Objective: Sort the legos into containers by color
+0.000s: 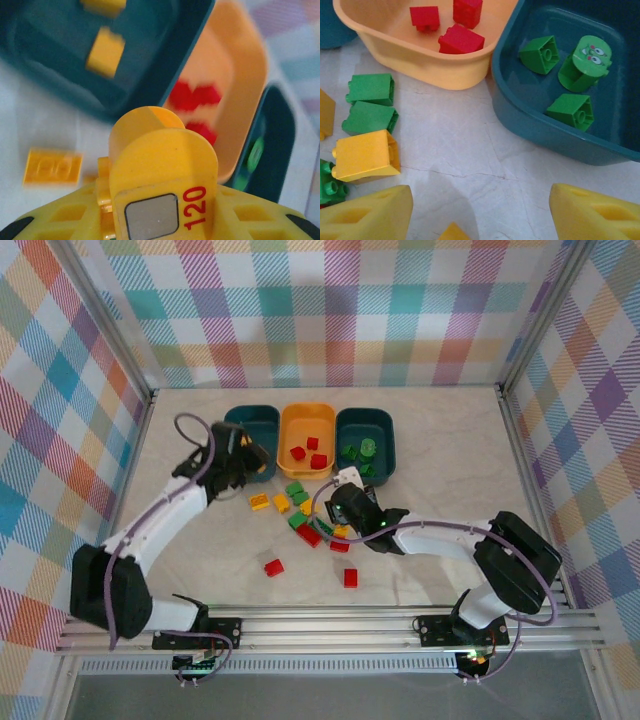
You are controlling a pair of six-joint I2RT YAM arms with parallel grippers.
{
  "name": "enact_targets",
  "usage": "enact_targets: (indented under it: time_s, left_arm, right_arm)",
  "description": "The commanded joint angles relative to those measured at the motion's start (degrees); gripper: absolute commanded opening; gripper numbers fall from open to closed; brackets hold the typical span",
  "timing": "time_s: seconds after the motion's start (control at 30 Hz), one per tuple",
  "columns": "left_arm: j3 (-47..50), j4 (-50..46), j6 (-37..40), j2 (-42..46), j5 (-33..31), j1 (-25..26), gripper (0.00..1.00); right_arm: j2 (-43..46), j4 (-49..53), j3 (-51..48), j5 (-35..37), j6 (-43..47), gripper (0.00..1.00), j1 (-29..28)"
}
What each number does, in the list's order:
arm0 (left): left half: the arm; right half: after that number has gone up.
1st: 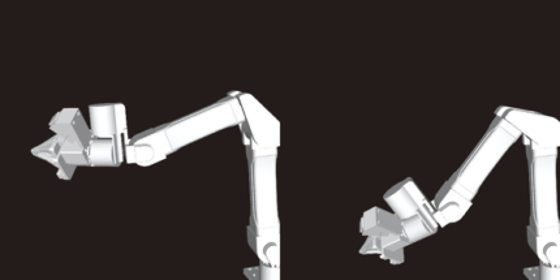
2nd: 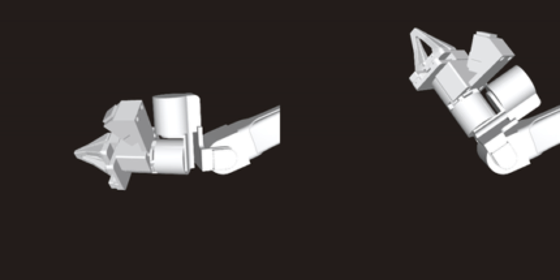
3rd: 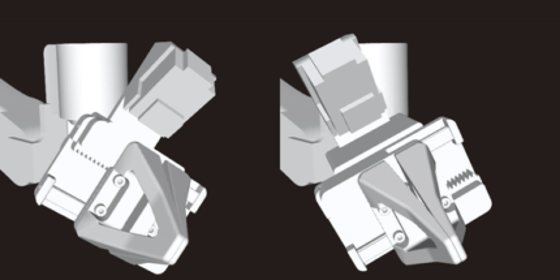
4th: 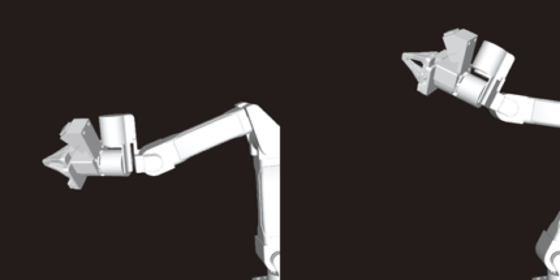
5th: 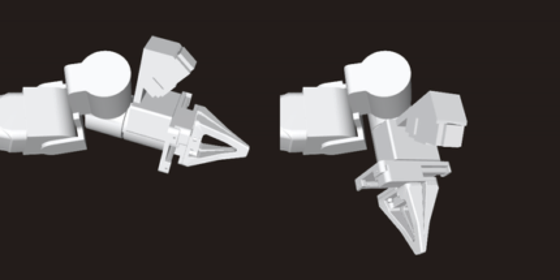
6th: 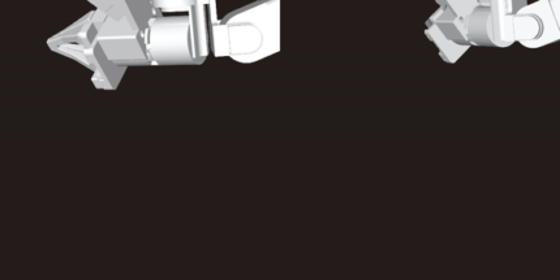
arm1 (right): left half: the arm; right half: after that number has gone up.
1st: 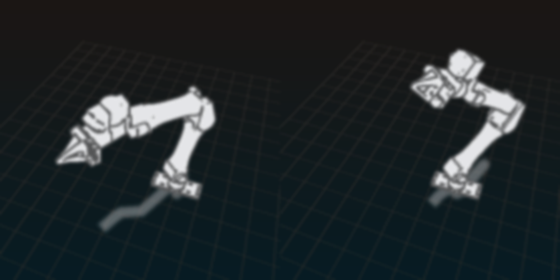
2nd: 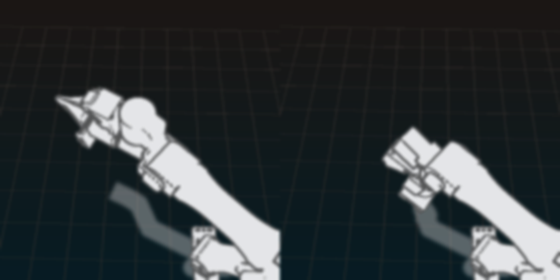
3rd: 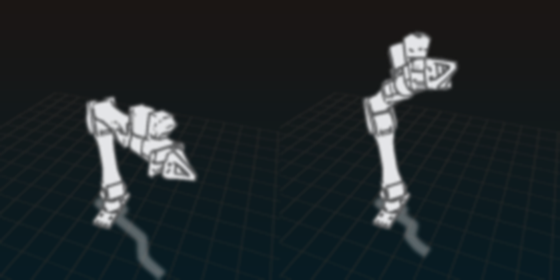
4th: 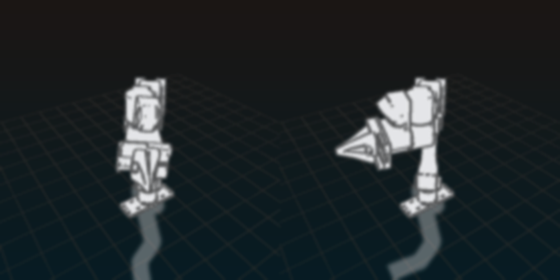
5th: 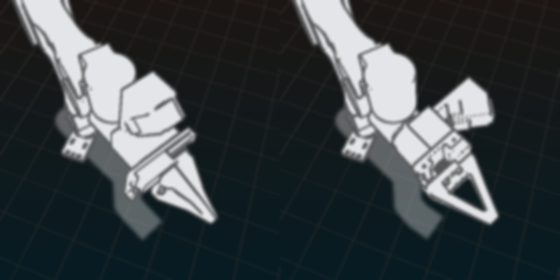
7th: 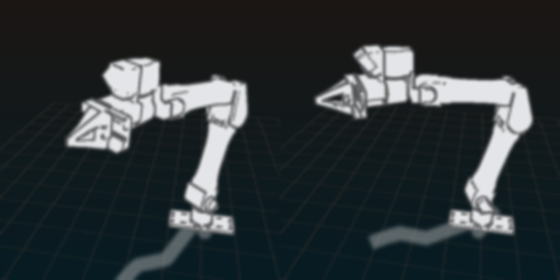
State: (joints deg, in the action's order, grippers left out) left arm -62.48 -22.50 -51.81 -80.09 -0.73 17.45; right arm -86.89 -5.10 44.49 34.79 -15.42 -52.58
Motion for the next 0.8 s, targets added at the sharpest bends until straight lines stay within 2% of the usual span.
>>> enact_targets:
  time_s: [0.0,0.23,0.33,0.47,0.5,0.63,0.77]
  left_arm:
    - [-8.51,-3.7,4.41,-10.69,3.01,-4.45,0.35]
    - [-30.14,-12.79,11.03,-32.33,2.4,-6.2,0.38]
    - [-36.47,-16.6,12.45,-38.32,2.77,-6.3,0.39]
    - [-38.55,-17.12,11.75,-40.47,4.2,-6.38,0.47]
    - [-38.92,-17.38,11.64,-40.47,4.37,-6.38,0.5]
    - [-40.1,-18.11,11.91,-39.11,4.4,-6.46,0.74]
    - [-37.21,-16.08,11.96,-33.37,4.99,-6.47,0.83]
  right_arm:
    - [1.99,-1.06,-1.24,1.88,-2.44,0.72,1.76]
    - [5.59,-0.61,-3.1,1.91,-3.04,0.73,3.26]
    - [7.42,-0.26,-3.9,1.87,-2.99,0.73,3.51]
    - [9.19,0.82,-4.48,1.78,-2.86,0.74,3.62]
    - [9.37,1.53,-4.33,1.78,-3.1,0.74,3.62]
    - [11.86,6.16,-2.96,0.16,-5.8,0.75,3.53]
    - [16.04,13.12,-1.82,-1.51,-8.51,0.76,2.3]
